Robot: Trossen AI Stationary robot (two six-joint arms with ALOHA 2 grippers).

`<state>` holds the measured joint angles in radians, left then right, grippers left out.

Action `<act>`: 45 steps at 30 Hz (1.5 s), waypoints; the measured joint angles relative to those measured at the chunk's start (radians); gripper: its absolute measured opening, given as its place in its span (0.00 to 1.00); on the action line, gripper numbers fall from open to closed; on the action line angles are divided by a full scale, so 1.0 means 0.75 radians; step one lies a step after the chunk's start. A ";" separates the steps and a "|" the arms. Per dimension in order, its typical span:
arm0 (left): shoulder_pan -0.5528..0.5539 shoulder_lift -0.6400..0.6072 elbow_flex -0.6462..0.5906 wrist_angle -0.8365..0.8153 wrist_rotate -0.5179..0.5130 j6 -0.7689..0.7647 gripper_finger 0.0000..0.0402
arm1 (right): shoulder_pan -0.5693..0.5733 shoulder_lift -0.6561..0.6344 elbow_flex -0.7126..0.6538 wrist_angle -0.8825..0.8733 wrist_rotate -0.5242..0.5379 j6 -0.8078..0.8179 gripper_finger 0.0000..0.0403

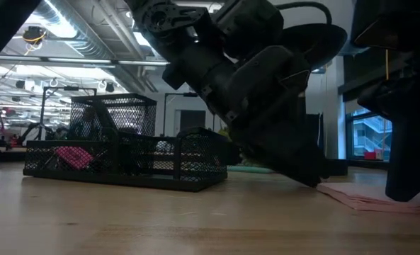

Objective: Pick and place office supplies into organizer
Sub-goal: Put the sticky notes into the desk organizer

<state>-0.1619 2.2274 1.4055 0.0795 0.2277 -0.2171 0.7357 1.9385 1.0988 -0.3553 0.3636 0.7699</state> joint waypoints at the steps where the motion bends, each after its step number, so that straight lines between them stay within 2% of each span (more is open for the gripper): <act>1: 0.002 0.001 0.000 0.003 0.027 -0.018 0.52 | 0.000 0.001 0.000 0.001 0.006 -0.019 0.36; 10: 0.006 0.003 0.001 -0.008 0.123 -0.099 0.50 | -0.033 0.001 0.000 0.008 0.012 -0.070 0.36; 22: 0.014 0.004 0.004 -0.055 0.155 -0.134 0.48 | -0.042 0.002 -0.001 0.041 0.038 -0.128 0.36; 28: 0.015 0.005 0.001 -0.053 0.270 -0.186 0.48 | -0.061 0.001 -0.012 0.042 0.045 -0.128 0.36; 39: 0.015 0.008 -0.001 -0.028 0.355 -0.227 0.48 | -0.061 -0.003 -0.049 0.099 0.070 -0.128 0.36; 42: 0.019 0.011 -0.003 0.028 0.467 -0.287 0.47 | -0.063 -0.002 -0.049 0.103 0.073 -0.127 0.36; 45: 0.018 0.012 -0.005 0.047 0.498 -0.305 0.44 | -0.063 -0.002 -0.049 0.105 0.075 -0.129 0.36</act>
<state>-0.1482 2.2360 1.4021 0.1146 0.6016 -0.4459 0.6884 1.9369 1.0618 -0.2768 0.4198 0.6731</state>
